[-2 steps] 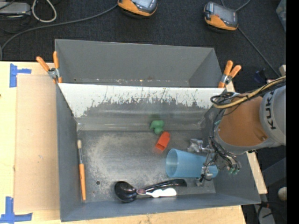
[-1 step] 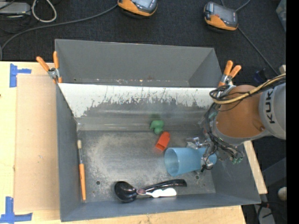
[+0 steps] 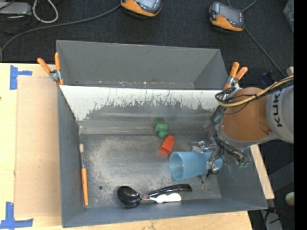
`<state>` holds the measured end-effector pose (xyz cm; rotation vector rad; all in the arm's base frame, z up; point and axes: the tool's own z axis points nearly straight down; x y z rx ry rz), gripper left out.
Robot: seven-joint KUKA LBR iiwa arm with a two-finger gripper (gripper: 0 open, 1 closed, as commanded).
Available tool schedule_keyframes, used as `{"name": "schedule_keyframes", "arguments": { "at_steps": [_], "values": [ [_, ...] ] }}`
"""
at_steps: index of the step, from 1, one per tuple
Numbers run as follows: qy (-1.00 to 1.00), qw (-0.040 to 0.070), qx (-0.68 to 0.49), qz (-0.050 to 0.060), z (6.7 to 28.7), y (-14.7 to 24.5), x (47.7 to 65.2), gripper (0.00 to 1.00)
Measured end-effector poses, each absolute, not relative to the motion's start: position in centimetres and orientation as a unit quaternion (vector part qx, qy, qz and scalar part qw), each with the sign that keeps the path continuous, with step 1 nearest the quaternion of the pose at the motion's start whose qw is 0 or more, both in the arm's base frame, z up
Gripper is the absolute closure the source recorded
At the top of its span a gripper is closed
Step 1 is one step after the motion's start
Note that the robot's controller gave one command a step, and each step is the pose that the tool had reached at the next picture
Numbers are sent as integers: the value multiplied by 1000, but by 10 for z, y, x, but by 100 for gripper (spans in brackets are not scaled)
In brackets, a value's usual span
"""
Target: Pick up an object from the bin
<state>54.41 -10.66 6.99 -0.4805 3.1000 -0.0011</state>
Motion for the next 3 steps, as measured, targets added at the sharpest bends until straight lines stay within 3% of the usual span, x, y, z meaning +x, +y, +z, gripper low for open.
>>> {"name": "schedule_keyframes", "arguments": {
  "at_steps": [1, 2, 3],
  "values": [
    [989, 4, -148, -1, 133, -115, 535, 100],
    [989, -1, -147, 2, 163, -113, 536, 100],
    [991, 3, -132, 0, 239, -115, 530, 100]
  ]
}}
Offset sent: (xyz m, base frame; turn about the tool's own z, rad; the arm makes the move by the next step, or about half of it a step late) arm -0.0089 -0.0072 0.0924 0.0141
